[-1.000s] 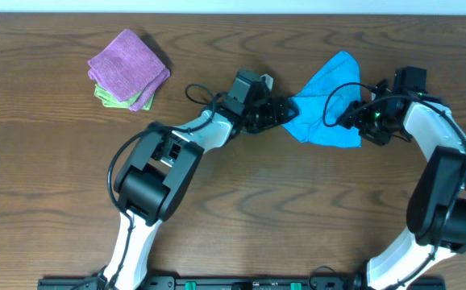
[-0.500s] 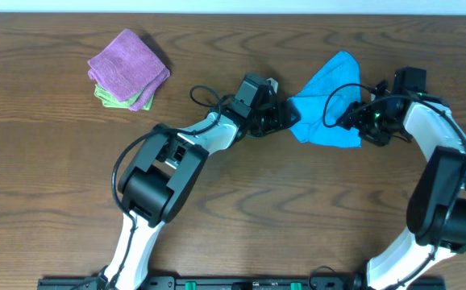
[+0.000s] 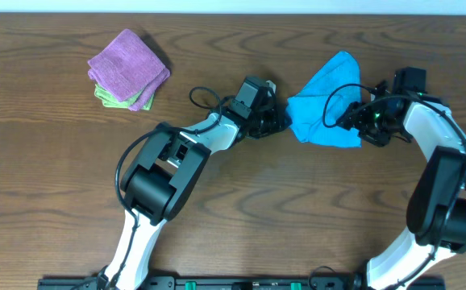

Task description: Fold the cloth

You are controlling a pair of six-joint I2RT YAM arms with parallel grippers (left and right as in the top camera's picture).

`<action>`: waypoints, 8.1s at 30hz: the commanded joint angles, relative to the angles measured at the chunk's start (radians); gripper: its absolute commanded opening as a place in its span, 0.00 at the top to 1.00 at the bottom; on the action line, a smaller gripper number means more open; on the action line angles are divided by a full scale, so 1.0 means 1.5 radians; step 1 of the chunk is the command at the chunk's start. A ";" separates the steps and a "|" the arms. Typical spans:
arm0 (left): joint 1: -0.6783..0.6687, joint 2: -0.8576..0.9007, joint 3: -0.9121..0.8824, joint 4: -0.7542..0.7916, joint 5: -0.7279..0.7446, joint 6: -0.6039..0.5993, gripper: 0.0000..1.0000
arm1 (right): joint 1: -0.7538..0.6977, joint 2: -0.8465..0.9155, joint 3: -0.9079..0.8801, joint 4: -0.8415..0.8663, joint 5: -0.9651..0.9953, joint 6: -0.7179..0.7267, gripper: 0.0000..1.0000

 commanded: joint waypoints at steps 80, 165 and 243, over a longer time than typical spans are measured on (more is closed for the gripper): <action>0.267 0.028 0.122 0.004 0.167 0.048 0.94 | 0.054 -0.202 -0.104 -0.057 0.110 -0.070 0.99; 0.359 0.028 0.149 -0.100 0.301 0.191 0.04 | 0.430 -0.164 -0.104 0.027 -0.214 -0.022 0.59; 0.147 -0.204 -0.274 -0.173 0.200 0.057 0.16 | -0.067 -0.449 -0.277 -0.162 -0.165 -0.217 0.23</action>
